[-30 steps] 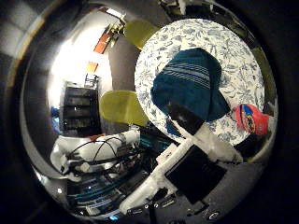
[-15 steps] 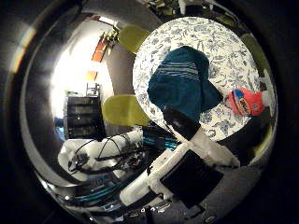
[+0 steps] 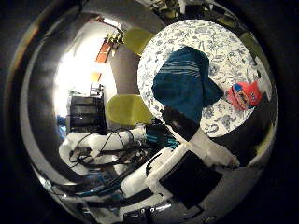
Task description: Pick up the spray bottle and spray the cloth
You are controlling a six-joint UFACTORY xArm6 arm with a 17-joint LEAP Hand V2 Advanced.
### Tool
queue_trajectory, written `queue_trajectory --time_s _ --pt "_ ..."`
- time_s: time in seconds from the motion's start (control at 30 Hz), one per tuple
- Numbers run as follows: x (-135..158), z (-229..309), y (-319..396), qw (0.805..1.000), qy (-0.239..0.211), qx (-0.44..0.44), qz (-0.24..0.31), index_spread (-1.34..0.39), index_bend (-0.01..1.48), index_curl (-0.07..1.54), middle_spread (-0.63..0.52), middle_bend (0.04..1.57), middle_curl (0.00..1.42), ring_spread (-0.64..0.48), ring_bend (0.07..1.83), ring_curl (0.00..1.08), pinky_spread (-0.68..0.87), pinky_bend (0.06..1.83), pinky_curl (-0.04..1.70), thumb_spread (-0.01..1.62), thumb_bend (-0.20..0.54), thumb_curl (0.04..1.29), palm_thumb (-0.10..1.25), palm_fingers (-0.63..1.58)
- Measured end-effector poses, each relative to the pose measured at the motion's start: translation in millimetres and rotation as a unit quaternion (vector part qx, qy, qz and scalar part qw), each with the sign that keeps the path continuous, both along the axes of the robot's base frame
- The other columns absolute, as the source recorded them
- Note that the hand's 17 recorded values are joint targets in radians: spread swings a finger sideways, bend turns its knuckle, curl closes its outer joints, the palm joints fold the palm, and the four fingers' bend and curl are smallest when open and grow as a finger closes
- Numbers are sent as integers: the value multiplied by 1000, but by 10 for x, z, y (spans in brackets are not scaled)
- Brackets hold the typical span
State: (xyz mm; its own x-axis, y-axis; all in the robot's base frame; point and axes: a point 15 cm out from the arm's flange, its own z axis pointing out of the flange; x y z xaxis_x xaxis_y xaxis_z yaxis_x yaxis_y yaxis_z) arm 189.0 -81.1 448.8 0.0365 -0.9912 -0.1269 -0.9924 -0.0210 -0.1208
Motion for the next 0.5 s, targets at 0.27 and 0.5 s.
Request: queue_trajectory --time_s 0.27,0.5 --pt "-173 -44 -40 1000 17 4 0 -223 175 327 185 223 341 243 286 267 445 685 -6 1112 -20 343 645 360" --pt "-448 -35 -167 1000 20 -8 -9 -216 174 327 168 228 344 233 355 279 427 719 -7 1106 -19 340 670 379"
